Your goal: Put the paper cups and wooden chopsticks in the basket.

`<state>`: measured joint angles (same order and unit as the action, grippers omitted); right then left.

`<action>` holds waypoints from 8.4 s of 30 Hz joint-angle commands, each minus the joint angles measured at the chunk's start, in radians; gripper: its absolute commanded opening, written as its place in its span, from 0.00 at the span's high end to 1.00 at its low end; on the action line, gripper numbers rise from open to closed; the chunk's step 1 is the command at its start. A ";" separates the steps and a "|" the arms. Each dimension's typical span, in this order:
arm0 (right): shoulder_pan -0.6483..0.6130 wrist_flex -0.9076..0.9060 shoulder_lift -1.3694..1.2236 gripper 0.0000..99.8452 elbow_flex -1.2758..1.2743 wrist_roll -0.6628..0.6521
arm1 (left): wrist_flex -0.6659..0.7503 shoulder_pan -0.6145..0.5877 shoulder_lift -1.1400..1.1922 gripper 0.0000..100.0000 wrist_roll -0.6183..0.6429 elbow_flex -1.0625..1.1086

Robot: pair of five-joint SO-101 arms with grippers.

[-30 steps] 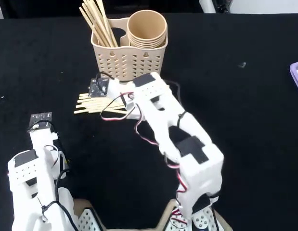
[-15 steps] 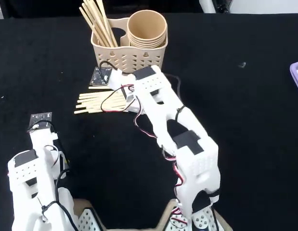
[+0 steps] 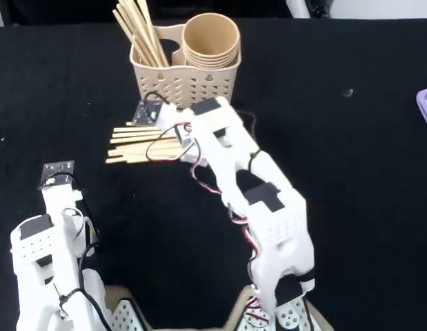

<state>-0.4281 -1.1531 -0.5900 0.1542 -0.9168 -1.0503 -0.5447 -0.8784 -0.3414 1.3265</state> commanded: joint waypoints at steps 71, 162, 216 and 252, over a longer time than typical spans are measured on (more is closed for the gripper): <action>-0.021 0.012 0.575 0.99 -0.426 0.098 | 0.014 0.015 -0.005 0.83 0.005 -0.004; -0.290 -0.032 0.475 0.82 -0.567 0.247 | 0.014 0.015 -0.005 0.83 0.005 -0.004; -0.106 0.100 1.242 0.99 -0.553 0.342 | 0.012 0.015 -0.008 0.83 0.005 -0.004; -0.017 1.234 0.458 0.99 -0.148 0.763 | 0.012 0.015 -0.005 0.83 0.005 -0.004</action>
<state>-0.4511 0.0575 -0.1373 -0.0253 -0.1619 -1.0503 -0.5432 -0.8784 -0.3414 1.3265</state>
